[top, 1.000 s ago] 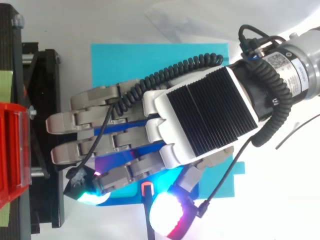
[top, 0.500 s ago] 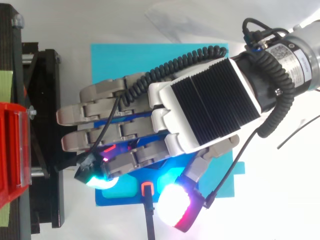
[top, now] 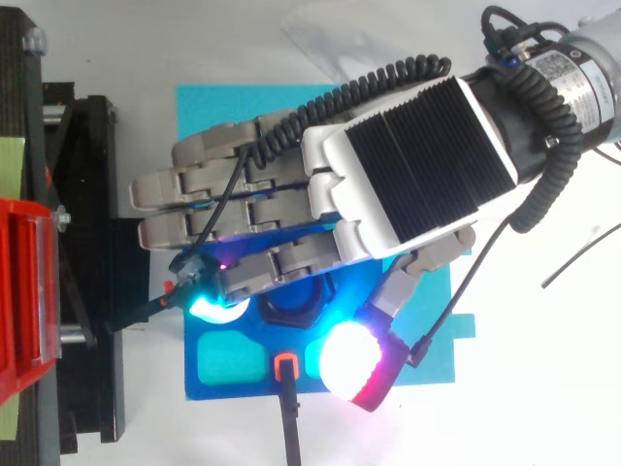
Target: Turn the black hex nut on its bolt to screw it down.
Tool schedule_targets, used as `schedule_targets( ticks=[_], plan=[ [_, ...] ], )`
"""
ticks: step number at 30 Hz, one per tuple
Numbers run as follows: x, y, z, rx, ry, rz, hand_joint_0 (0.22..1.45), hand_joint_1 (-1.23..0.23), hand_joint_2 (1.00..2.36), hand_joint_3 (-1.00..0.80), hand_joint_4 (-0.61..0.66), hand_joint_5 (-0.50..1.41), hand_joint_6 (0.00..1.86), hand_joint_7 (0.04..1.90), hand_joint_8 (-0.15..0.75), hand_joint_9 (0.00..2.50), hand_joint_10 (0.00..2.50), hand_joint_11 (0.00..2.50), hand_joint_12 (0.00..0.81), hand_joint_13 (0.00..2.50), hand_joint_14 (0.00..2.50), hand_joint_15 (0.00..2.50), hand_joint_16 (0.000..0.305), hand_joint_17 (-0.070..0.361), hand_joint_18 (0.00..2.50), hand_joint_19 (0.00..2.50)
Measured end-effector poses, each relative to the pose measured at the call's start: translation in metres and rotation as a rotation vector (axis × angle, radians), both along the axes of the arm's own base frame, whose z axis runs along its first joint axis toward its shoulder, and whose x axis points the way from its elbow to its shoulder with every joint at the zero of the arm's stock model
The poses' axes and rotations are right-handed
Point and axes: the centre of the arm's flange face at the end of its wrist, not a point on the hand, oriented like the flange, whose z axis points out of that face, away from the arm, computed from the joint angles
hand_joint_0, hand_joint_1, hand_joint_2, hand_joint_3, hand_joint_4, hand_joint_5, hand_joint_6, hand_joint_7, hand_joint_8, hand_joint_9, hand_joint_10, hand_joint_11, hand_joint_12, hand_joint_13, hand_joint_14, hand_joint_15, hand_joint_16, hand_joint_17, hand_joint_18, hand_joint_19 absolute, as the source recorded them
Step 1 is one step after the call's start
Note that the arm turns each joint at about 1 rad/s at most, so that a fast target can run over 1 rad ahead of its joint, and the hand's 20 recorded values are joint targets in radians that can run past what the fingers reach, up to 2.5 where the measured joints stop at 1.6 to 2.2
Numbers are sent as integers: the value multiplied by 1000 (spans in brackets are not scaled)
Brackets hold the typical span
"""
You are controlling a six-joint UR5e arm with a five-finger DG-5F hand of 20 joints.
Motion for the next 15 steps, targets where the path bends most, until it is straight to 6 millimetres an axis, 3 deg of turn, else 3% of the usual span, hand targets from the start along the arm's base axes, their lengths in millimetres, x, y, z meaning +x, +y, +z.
schedule_targets(
  ticks=[15],
  plan=[
    [-9,-21,-11,-2,3,-13,457,-192,1000,-500,307,-190,501,854,280,0,0,77,380,43,0,23,61,137,0,364]
  ],
)
